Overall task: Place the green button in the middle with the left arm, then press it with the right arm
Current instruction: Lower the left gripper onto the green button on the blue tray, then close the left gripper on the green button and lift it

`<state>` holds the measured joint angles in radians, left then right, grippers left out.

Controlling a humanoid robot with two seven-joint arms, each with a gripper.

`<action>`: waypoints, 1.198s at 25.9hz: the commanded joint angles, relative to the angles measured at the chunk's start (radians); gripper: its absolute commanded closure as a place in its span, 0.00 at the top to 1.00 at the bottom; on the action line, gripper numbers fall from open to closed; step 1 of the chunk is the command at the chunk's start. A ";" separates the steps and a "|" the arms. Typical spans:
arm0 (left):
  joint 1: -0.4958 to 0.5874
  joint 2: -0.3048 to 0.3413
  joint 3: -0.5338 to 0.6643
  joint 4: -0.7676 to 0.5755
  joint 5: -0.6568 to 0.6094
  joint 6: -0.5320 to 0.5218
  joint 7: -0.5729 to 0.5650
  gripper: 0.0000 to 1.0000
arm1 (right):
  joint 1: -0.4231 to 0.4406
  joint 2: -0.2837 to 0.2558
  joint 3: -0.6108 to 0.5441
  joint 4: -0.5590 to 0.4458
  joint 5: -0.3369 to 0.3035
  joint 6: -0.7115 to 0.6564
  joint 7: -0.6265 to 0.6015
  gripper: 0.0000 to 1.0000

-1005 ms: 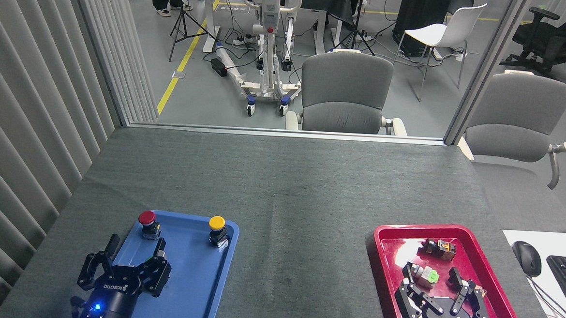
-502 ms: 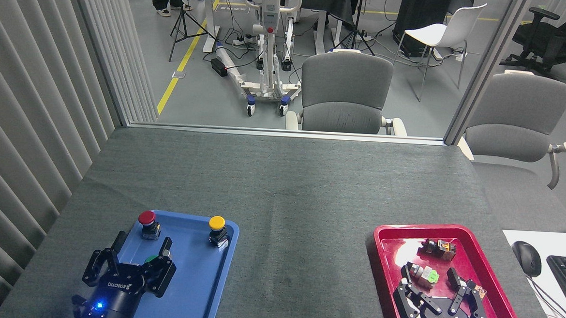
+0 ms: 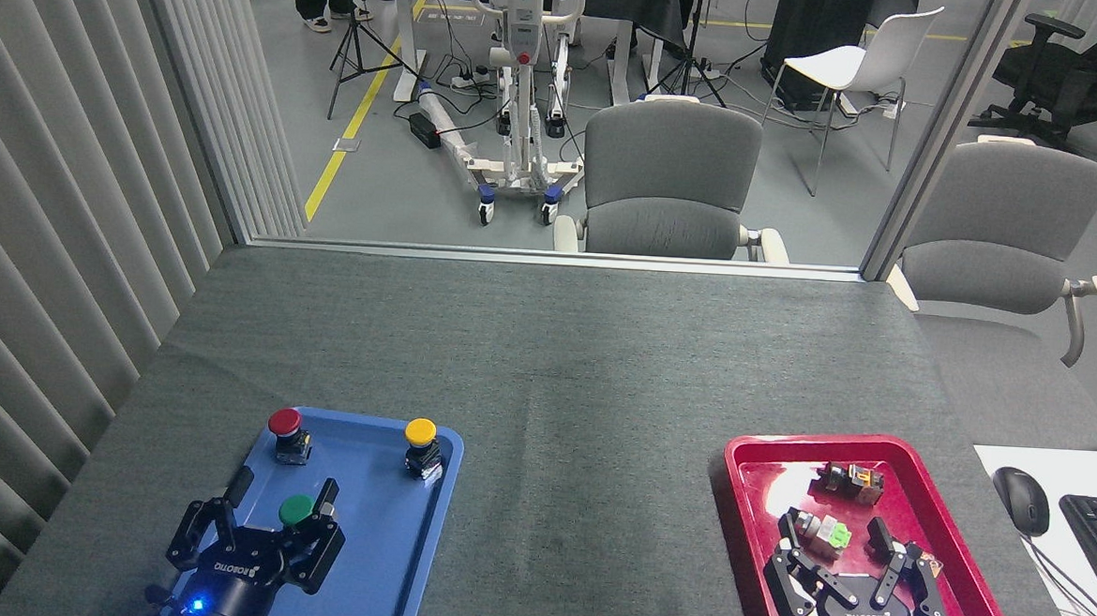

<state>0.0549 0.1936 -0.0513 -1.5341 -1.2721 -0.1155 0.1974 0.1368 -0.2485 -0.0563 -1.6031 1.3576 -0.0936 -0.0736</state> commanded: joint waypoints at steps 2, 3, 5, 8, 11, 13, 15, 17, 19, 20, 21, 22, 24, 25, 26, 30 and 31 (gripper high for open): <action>0.000 0.014 -0.001 0.005 0.000 -0.003 0.000 1.00 | -0.002 0.001 0.001 0.003 0.000 0.002 -0.002 1.00; 0.000 0.014 0.004 0.009 -0.001 -0.003 0.000 1.00 | -0.002 0.001 0.001 0.005 0.000 0.003 -0.002 1.00; 0.000 0.014 0.004 0.026 -0.001 -0.003 0.000 1.00 | -0.002 0.008 0.001 0.005 0.000 0.003 0.000 1.00; -0.001 0.023 -0.005 0.077 -0.001 -0.010 0.000 0.99 | -0.002 0.020 0.001 0.018 0.000 0.003 0.002 1.00; 0.000 0.029 -0.005 0.084 -0.003 -0.044 0.000 0.99 | -0.002 0.024 0.006 0.023 0.002 0.003 0.002 1.00; -0.001 0.038 -0.005 0.098 -0.004 -0.073 -0.001 0.99 | -0.002 0.026 0.007 0.023 0.002 0.003 0.002 1.00; -0.015 0.055 -0.004 0.141 -0.004 -0.127 -0.015 0.99 | -0.002 0.026 0.013 0.023 0.002 0.003 0.002 1.00; -0.061 0.075 -0.004 0.212 -0.004 -0.219 -0.041 0.99 | -0.002 0.025 0.015 0.023 0.002 0.005 0.002 1.00; -0.104 0.076 0.002 0.272 -0.004 -0.283 -0.055 0.99 | -0.003 0.024 0.016 0.023 0.002 0.005 0.002 1.00; -0.110 0.078 0.004 0.282 -0.006 -0.286 -0.055 0.99 | -0.003 0.025 0.018 0.023 0.002 0.006 0.002 1.00; -0.112 0.079 0.004 0.284 -0.006 -0.288 -0.055 0.99 | -0.003 0.026 0.018 0.023 0.003 0.006 0.002 1.00; -0.112 0.079 0.004 0.289 -0.006 -0.289 -0.055 0.99 | -0.003 0.029 0.018 0.023 0.011 0.005 0.002 1.00; -0.115 0.083 0.004 0.299 -0.006 -0.289 -0.055 0.99 | -0.003 0.037 0.018 0.023 0.032 0.006 0.002 1.00; -0.116 0.081 0.004 0.305 -0.006 -0.288 -0.055 0.99 | -0.003 0.038 0.018 0.023 0.032 0.006 0.002 1.00; -0.122 0.083 0.004 0.321 -0.006 -0.288 -0.055 0.99 | -0.003 0.038 0.018 0.023 0.032 0.006 0.002 1.00; -0.173 0.086 -0.002 0.400 -0.006 -0.296 -0.053 0.99 | -0.005 0.040 0.020 0.023 0.032 0.006 0.002 1.00; -0.176 0.086 -0.004 0.413 -0.006 -0.296 -0.053 0.99 | -0.003 0.040 0.020 0.023 0.032 0.006 0.002 1.00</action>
<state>-0.0990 0.2779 -0.0522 -1.1659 -1.2778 -0.4075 0.1422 0.1336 -0.2100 -0.0376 -1.5800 1.3885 -0.0872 -0.0737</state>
